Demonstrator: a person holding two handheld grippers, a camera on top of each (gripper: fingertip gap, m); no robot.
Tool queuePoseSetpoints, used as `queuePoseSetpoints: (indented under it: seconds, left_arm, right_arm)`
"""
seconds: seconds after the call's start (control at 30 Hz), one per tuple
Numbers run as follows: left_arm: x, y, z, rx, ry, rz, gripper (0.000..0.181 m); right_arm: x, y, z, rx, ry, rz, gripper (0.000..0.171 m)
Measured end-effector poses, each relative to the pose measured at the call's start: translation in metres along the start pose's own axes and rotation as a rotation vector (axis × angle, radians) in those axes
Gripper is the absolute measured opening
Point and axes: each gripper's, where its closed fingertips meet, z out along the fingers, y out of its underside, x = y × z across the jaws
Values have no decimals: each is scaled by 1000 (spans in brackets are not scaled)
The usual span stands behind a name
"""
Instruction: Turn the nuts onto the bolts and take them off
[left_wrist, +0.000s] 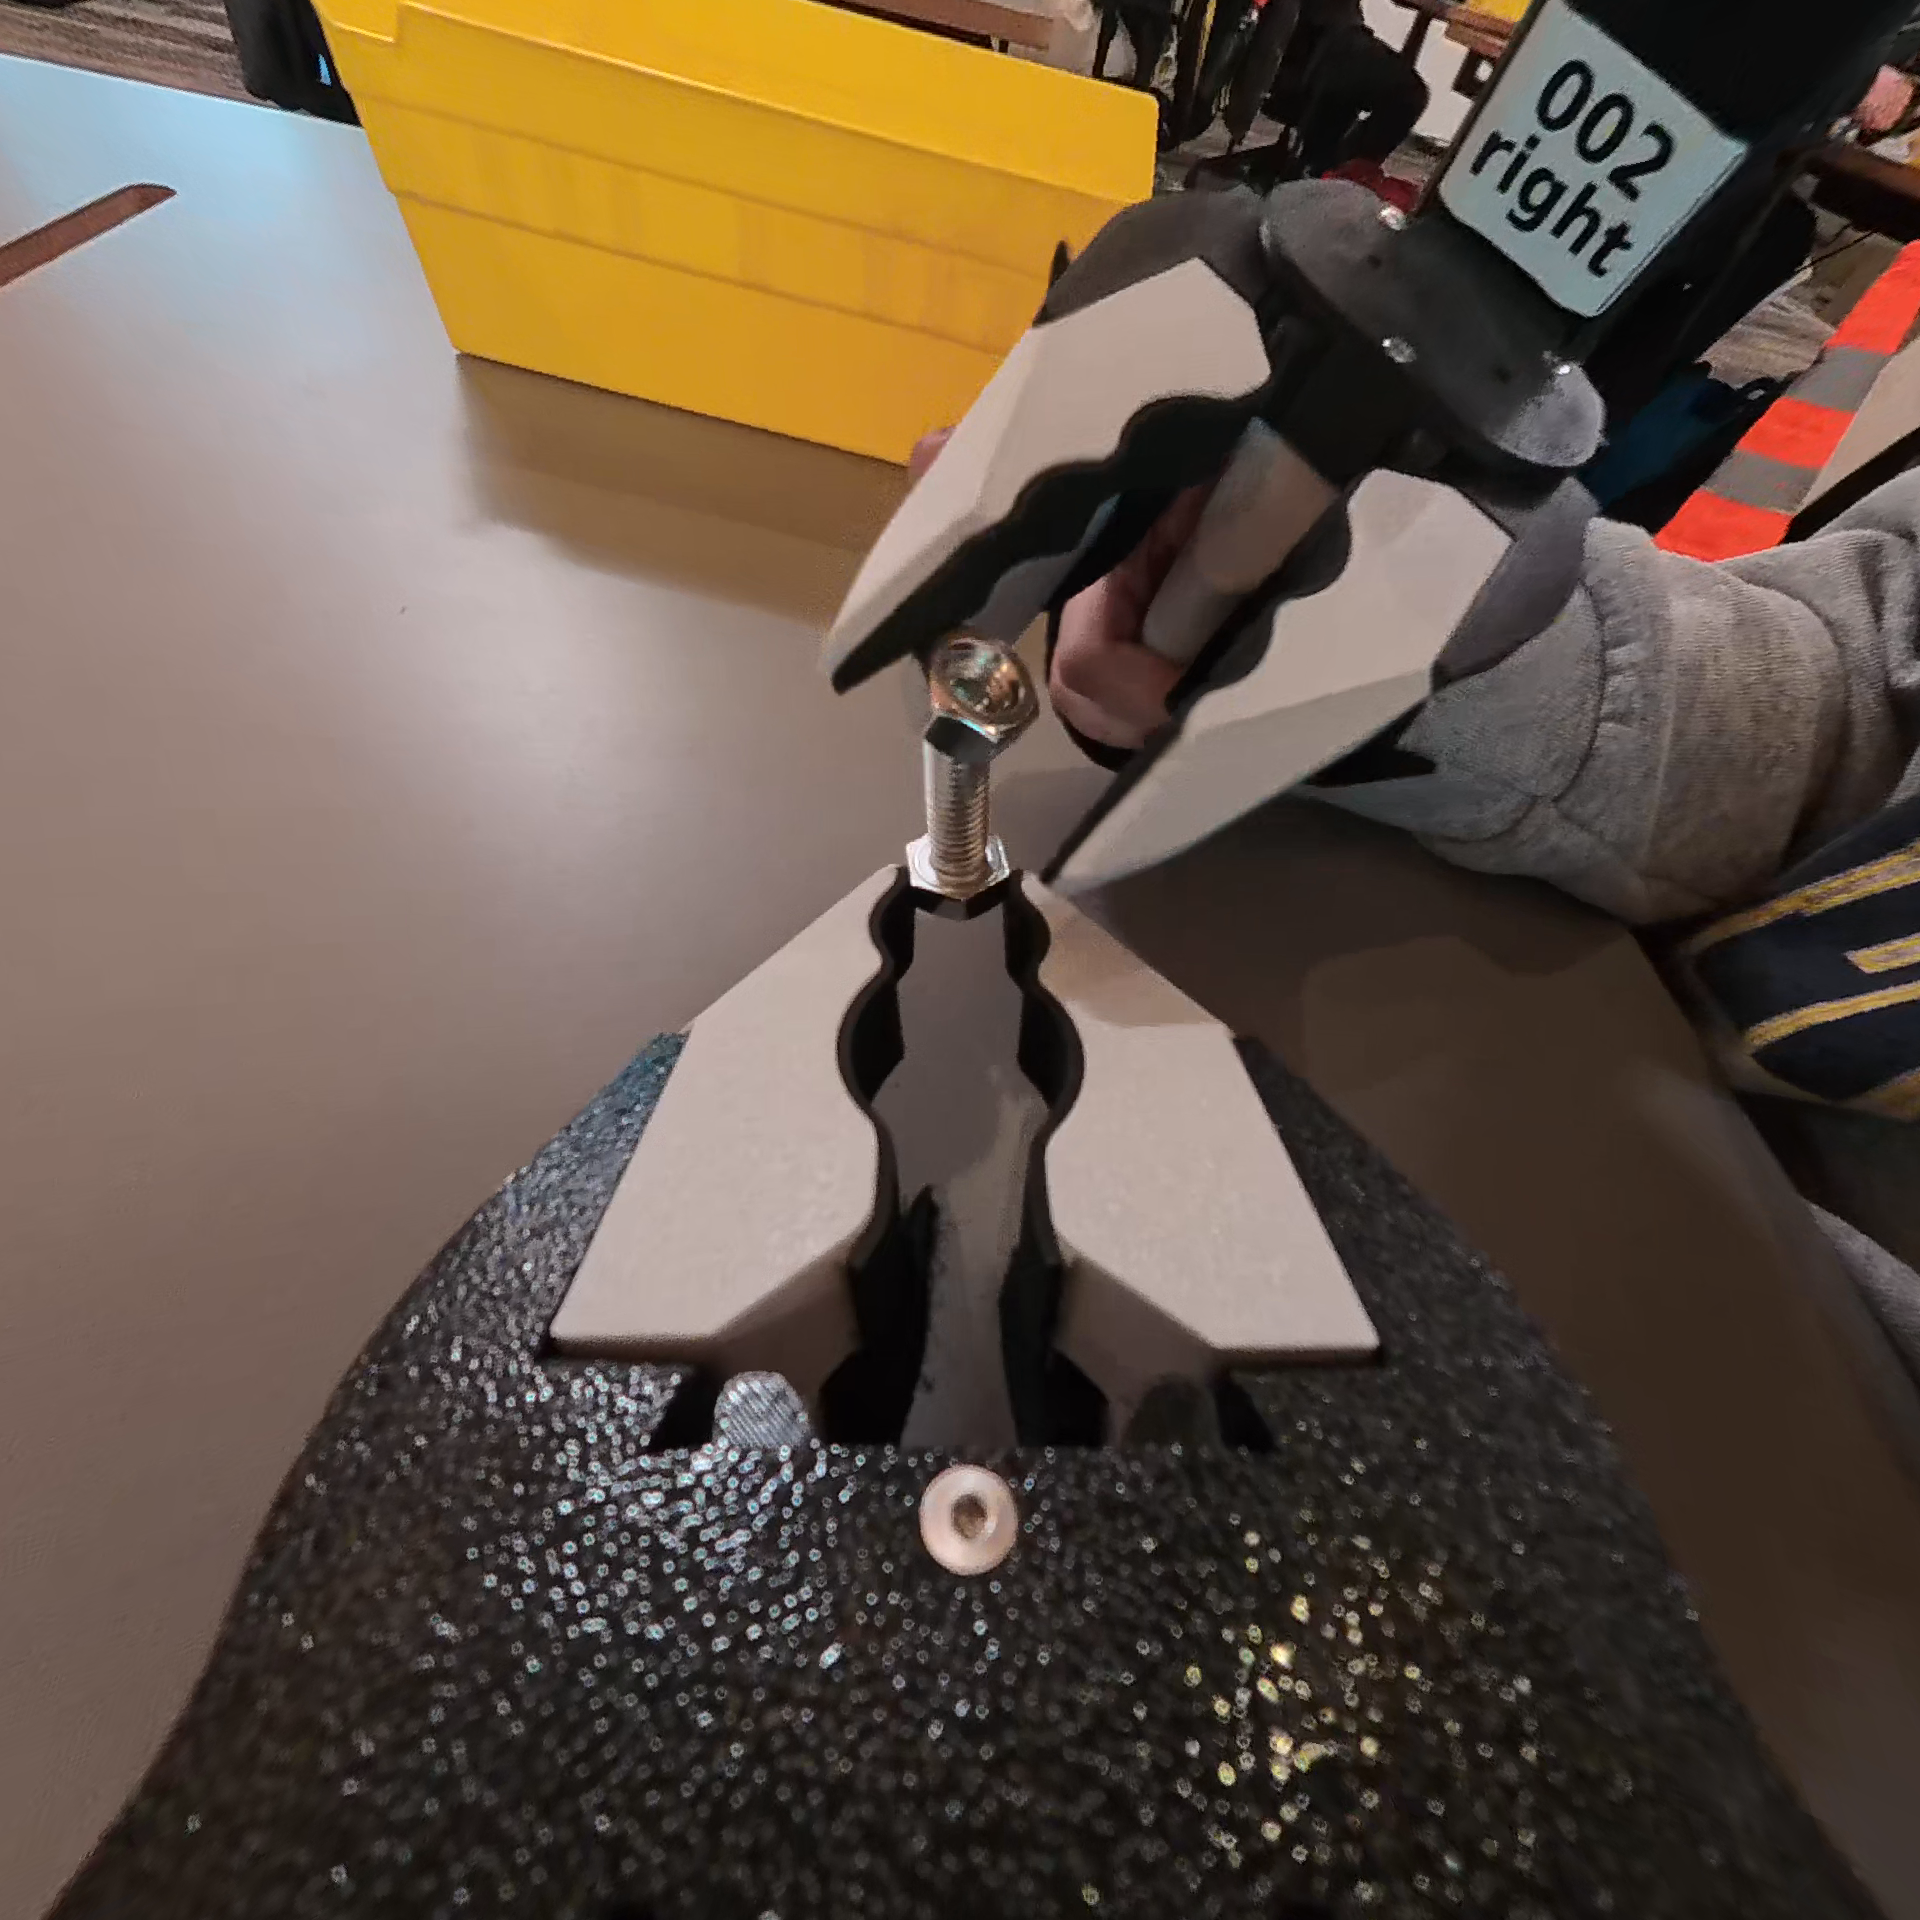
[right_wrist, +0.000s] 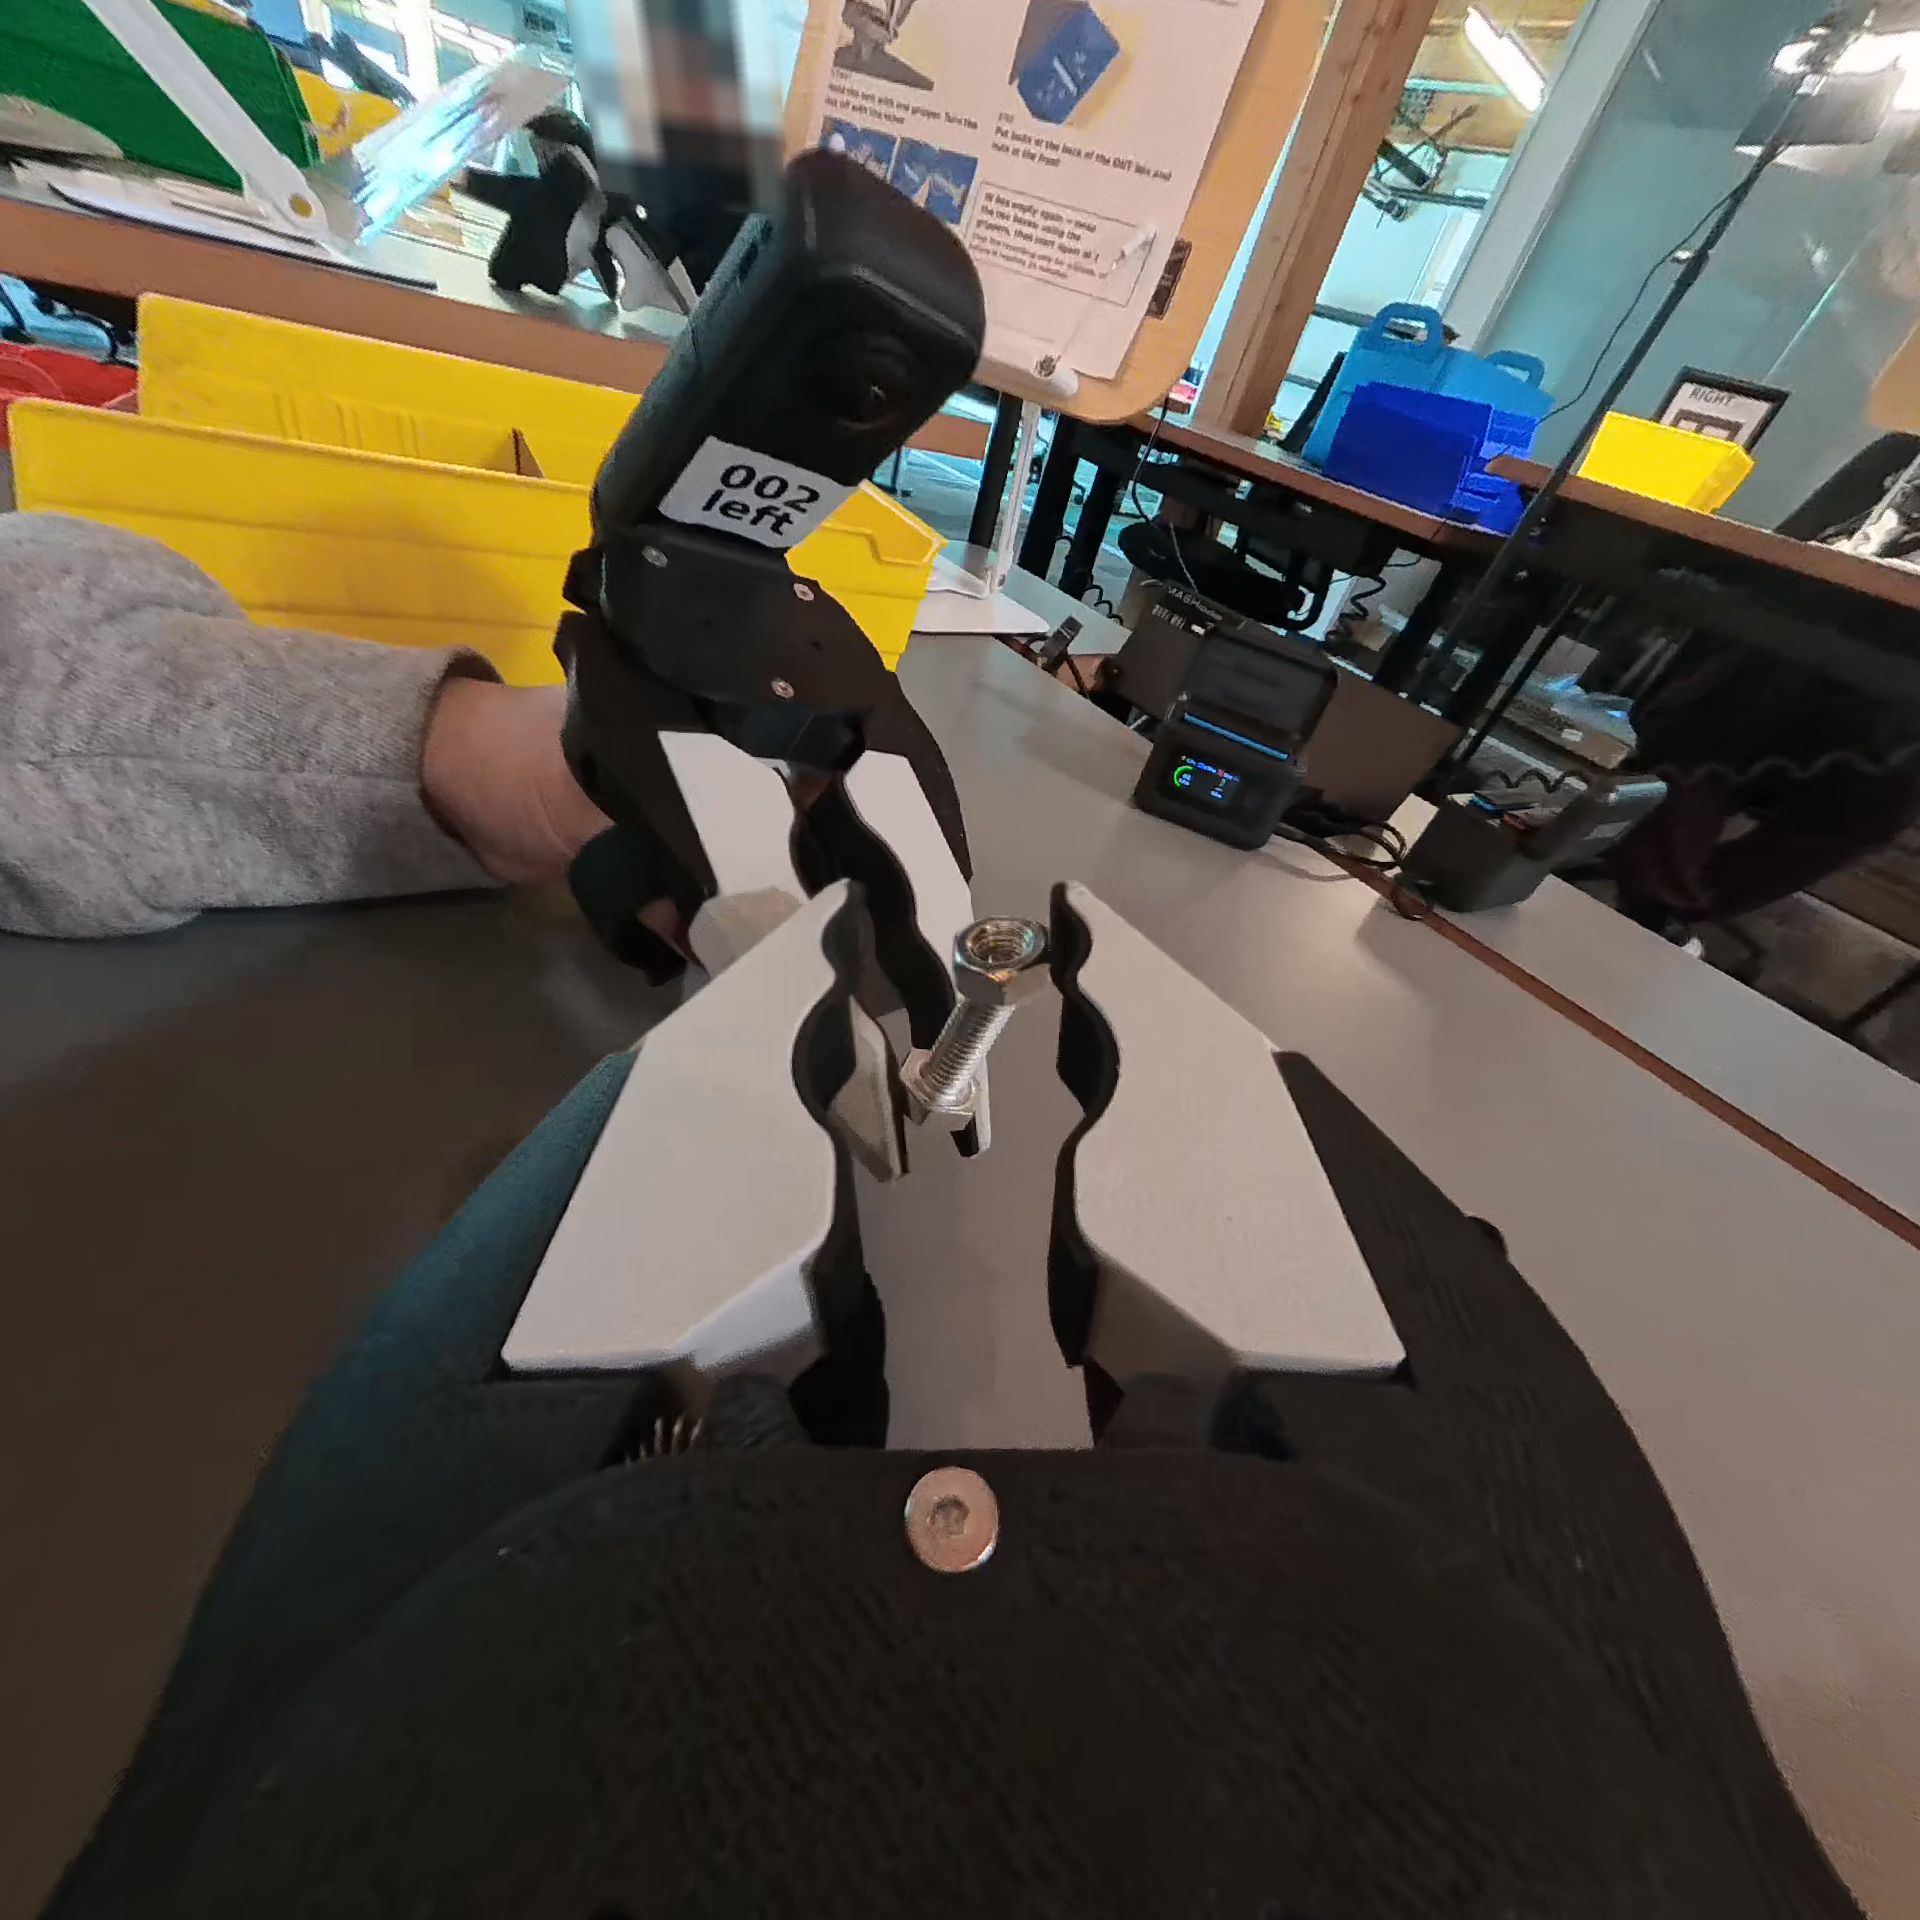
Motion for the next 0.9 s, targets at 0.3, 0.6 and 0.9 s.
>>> queuePoseSetpoints:
  seconds: [0.3, 0.6, 0.9]
  left_arm:
    - [9, 1, 0, -5, 40, 55, 15]
    - [8, 7, 4, -52, 11, 93, 15]
    - [-10, 15, 13, -117, -122, -28, 15]
  right_arm:
    - [0, 0, -3, 9, -41, 58, 17]
    - [-4, 4, -5, 12, -195, 408, 17]
    - [25, 27, 2, -87, 329, 466, 17]
